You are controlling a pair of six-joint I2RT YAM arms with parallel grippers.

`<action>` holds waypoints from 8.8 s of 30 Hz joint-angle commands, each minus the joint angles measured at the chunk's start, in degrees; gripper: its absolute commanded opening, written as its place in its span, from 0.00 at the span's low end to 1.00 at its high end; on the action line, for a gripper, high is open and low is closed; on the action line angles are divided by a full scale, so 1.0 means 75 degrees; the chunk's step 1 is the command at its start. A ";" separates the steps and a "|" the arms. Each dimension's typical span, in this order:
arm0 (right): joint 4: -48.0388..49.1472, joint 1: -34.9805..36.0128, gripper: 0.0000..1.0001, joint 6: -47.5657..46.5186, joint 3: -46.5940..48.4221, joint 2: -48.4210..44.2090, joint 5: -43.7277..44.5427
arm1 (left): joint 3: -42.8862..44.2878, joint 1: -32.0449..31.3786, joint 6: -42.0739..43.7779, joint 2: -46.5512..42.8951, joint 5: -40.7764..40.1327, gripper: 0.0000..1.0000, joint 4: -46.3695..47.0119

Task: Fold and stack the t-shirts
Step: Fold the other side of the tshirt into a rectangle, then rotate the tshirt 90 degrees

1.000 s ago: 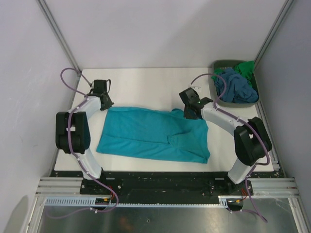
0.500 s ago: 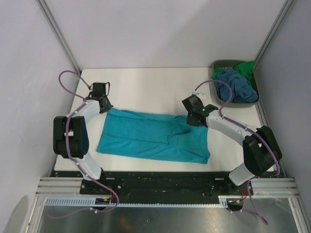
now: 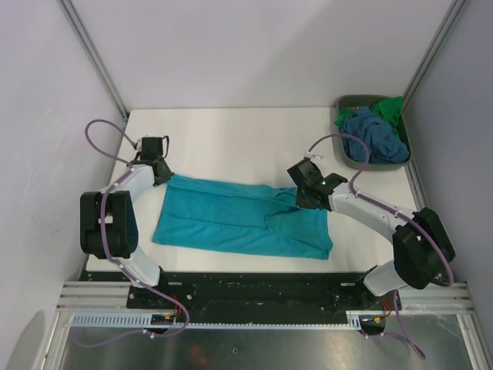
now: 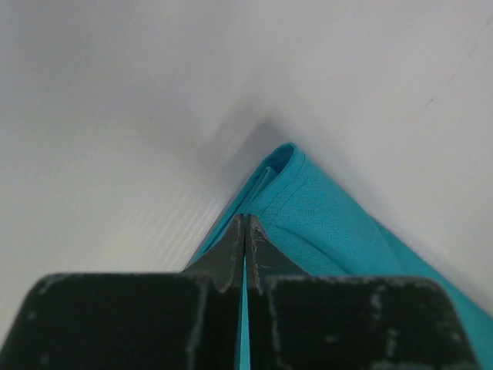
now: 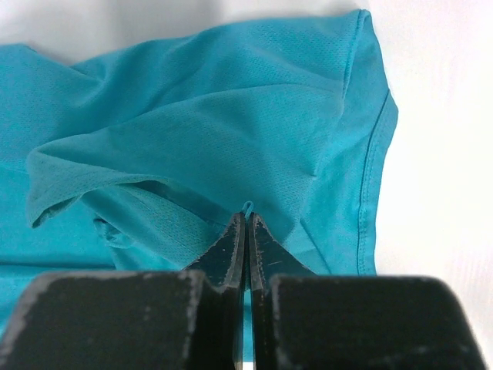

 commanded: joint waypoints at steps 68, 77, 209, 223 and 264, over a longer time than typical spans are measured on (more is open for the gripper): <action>0.0968 0.1495 0.51 -0.0007 -0.0222 0.0566 -0.0384 | -0.1701 -0.0074 -0.1498 -0.1167 0.0469 0.44 -0.0288; 0.1079 0.1850 0.56 0.0071 -0.0221 0.0728 -0.0486 | -0.1596 -0.0077 -0.1598 -0.0932 0.0185 0.17 -0.0305; -0.0966 0.2038 0.00 0.1792 -0.2266 -0.1992 -0.0003 | -0.0810 0.0429 -0.0916 -0.0855 0.0011 0.00 -0.0810; -0.0324 0.2318 0.02 0.1955 -0.2799 -0.1376 -0.0305 | -0.0820 0.0517 -0.1008 -0.0585 -0.0049 0.00 -0.0891; -0.1113 0.1152 0.46 0.6036 -0.4466 -0.4831 -0.1791 | -0.0620 -0.1655 -0.0024 -0.3386 0.0860 0.48 -0.1189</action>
